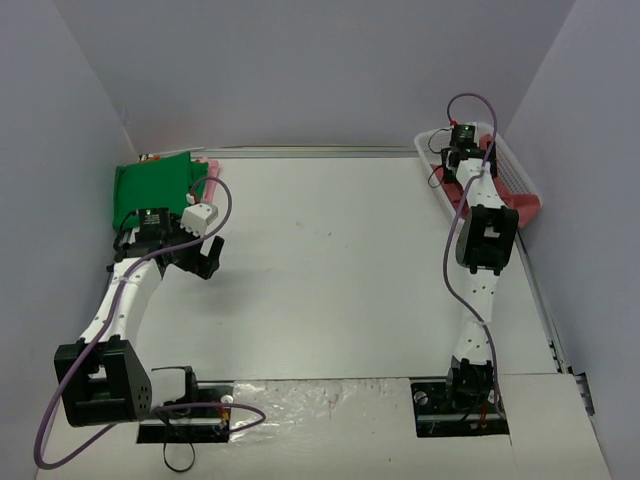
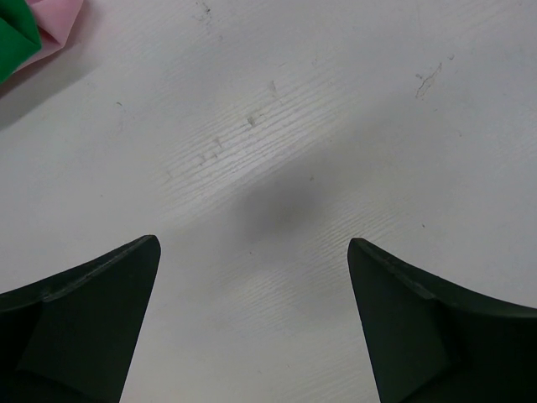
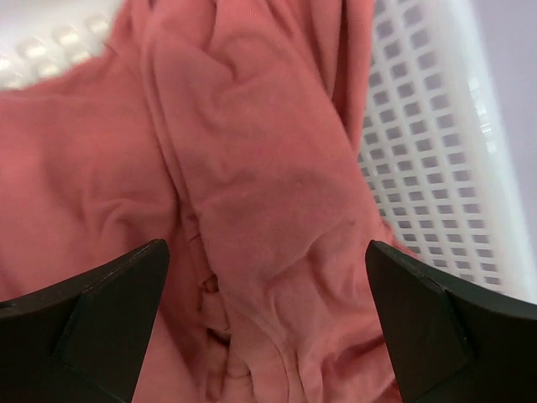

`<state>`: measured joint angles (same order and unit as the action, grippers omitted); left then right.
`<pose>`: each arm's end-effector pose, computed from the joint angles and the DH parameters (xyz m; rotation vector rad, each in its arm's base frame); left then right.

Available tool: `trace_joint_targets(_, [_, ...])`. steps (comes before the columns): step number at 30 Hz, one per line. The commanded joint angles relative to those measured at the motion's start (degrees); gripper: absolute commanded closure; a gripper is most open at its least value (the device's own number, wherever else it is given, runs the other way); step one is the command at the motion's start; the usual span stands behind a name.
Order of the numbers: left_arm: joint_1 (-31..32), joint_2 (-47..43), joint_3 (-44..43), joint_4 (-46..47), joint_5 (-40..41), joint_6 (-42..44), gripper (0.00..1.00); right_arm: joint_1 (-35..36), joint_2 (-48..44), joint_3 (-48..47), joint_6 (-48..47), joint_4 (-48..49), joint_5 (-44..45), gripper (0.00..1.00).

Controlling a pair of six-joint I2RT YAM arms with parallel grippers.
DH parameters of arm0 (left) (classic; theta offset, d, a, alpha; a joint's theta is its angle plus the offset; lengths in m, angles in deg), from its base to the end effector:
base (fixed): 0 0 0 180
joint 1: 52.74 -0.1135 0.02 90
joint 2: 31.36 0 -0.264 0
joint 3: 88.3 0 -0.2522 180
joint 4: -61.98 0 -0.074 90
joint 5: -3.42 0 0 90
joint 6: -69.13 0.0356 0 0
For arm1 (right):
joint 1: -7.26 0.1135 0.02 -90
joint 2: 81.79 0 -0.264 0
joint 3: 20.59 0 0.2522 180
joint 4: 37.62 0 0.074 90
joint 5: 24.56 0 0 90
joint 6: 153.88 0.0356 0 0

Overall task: Fold and stack the t-shirts
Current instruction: Grab crumpled tshirt from bin with the right arm, then move the tshirt to the center of the board

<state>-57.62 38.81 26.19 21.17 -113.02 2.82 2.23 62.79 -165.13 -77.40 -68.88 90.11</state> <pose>0.2565 0.0060 0.2659 0.5861 2.2028 -0.2873 0.5747 -0.0655 0.2111 0.1027 2.1259 -0.6474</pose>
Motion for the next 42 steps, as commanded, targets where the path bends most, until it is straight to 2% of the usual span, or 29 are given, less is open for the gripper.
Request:
trace_joint_targets(1, [-0.3,0.23,-2.92,-1.08,0.24,0.75,0.05,-1.99,2.28,-2.11,1.56,-3.77,-0.38,0.0])
trace_joint_targets(4, [-0.3,0.75,-3.27,-1.51,0.16,0.75,0.06,-4.35,3.87,-2.72,3.93,-7.1,-8.89,0.0])
trace_joint_targets(7, [-0.3,1.37,-3.62,-2.04,0.33,0.84,0.06,-5.94,5.36,-2.64,5.17,-9.83,-13.14,0.0])
trace_joint_targets(8, [-0.3,1.55,-3.71,-2.22,0.33,0.84,0.06,-6.21,5.8,-2.46,5.26,-10.53,-14.46,0.05])
trace_joint_targets(9, [-0.21,1.72,-3.8,-2.22,0.51,0.84,0.06,-6.56,6.16,-2.46,5.26,-10.89,-15.08,0.18])
trace_joint_targets(10, [-0.3,1.72,-3.8,-2.39,0.51,0.84,0.06,-7.09,6.94,-2.37,5.34,-11.07,-15.52,0.64])
trace_joint_targets(12, [-0.21,1.9,-3.89,-2.48,0.51,0.84,0.06,-7.53,7.56,-2.37,6.13,-11.5,-16.66,0.99])
trace_joint_targets(18, [-0.3,1.81,-3.89,-2.66,1.03,0.93,0.06,-6.74,3.45,-1.93,6.22,-11.16,-19.3,1.0])
trace_joint_targets(21, [-0.3,1.55,-3.8,-2.57,1.12,1.02,0.06,-4.12,-4.18,-0.1,6.05,-9.67,-17.57,1.0])
trace_joint_targets(26, [-0.48,0.67,-3.62,-2.31,1.3,1.19,0.06,1.78,-17.29,13.68,3.06,-1.33,-13.86,1.0])
trace_joint_targets(31, [-0.56,-0.21,-3.71,-2.31,0.77,1.02,0.06,8.81,-23.8,13.45,0.25,-0.7,-6.05,1.0])
trace_joint_targets(36, [-0.48,-0.74,-3.71,-2.13,0.33,1.02,0.06,16.71,-29.34,5.02,-7.47,1.67,3.1,1.0])
trace_joint_targets(40, [-0.56,-1.7,-3.71,-2.04,0.42,1.1,0.06,25.93,-36.19,5.62,-11.97,2.9,0.48,1.0])
trace_joint_targets(42, [-0.56,-2.14,-3.71,-2.04,0.6,1.1,0.06,28.05,-41.11,9.99,-11.53,2.38,-4.78,1.0])
